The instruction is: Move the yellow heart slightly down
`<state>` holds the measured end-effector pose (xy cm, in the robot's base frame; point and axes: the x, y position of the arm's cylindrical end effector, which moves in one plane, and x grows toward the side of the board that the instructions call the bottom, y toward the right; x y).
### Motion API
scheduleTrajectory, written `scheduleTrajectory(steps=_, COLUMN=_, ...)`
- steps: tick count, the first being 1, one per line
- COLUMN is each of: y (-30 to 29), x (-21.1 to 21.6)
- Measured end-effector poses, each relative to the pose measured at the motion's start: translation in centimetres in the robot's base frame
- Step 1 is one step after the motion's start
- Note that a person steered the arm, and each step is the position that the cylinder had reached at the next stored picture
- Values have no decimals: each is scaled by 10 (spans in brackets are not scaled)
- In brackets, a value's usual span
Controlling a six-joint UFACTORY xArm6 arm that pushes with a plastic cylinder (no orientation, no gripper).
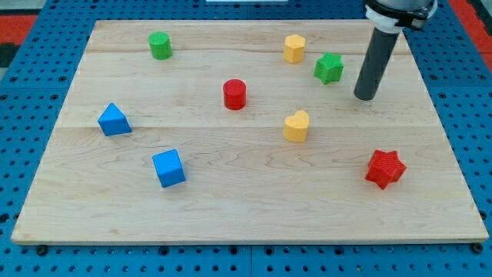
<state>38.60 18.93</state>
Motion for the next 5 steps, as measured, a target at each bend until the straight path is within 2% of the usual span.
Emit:
scheduleTrajectory(steps=2, y=-57, x=43)
scheduleTrajectory(steps=5, y=-119, x=23)
